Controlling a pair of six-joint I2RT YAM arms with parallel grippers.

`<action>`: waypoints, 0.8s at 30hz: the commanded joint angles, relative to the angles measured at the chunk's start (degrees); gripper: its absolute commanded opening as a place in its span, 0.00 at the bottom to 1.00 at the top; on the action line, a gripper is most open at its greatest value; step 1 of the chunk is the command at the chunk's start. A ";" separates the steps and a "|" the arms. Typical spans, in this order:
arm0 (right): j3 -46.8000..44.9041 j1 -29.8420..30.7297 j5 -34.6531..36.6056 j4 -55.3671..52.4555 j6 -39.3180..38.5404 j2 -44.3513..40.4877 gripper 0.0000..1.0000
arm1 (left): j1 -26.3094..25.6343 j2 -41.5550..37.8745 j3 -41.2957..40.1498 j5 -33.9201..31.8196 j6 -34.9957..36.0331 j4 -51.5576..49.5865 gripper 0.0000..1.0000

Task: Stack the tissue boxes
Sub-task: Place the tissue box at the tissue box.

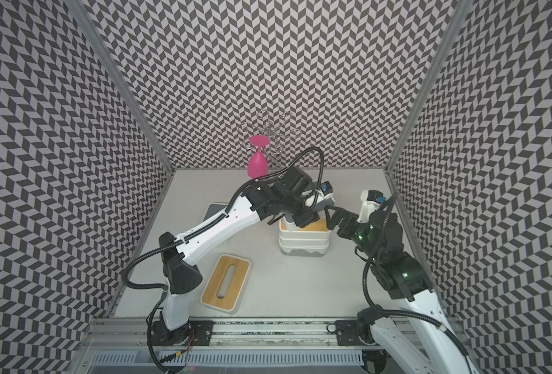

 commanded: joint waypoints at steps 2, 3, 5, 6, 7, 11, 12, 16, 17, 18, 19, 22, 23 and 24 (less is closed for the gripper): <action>-0.38 -0.40 0.42 2.60 0.21 -0.87 0.99 | -0.97 -2.23 2.10 0.91 1.35 0.84 0.66; -0.34 -0.41 0.60 2.64 0.14 -0.99 0.99 | -0.96 -2.51 2.10 0.91 1.19 0.91 0.66; -0.12 -0.41 0.73 2.55 0.07 -1.09 0.99 | -1.05 -3.30 1.82 1.11 1.13 1.45 0.66; 0.02 -0.36 0.90 2.43 -0.09 -1.24 0.99 | -1.05 -3.90 1.49 1.02 1.02 1.87 0.66; 0.24 -0.37 1.06 2.37 -0.14 -1.32 0.99 | -1.14 -4.37 1.31 0.77 0.88 2.19 0.67; 0.69 -0.40 1.42 2.15 -0.30 -1.97 0.99 | -1.15 -6.90 -0.48 0.91 0.36 4.00 0.68; 0.84 -0.41 1.46 2.07 -0.35 -2.03 0.99 | -1.35 -7.45 -0.90 0.68 0.26 4.38 0.68; 1.79 -0.39 1.81 2.43 -0.93 -1.50 0.99 | -1.35 -9.96 -1.59 -2.07 -1.73 5.99 0.68; 1.85 -0.37 1.09 3.10 -1.17 -1.29 0.99 | -1.38 -11.13 -2.17 -3.23 -2.66 6.82 0.69; 1.92 -0.37 0.37 3.69 -1.42 -0.76 0.99 | -1.39 -12.53 -3.37 -4.06 -3.86 8.12 0.69; 2.22 -0.41 0.06 3.90 -1.51 -0.07 0.99 | -1.35 -14.13 -4.86 -4.56 -4.92 9.47 0.69; 2.91 -0.41 -0.46 4.80 -2.02 2.15 0.99 | -1.12 -20.58 -12.46 -7.00 -9.43 16.31 0.71; 2.95 -0.41 -0.37 5.46 -2.26 2.78 0.99 | -1.07 -23.04 -15.23 -8.34 -11.60 18.93 0.71; 2.97 -0.41 -0.46 6.26 -2.51 3.34 0.99 | -0.97 -25.38 -17.69 -9.91 -13.86 21.26 0.72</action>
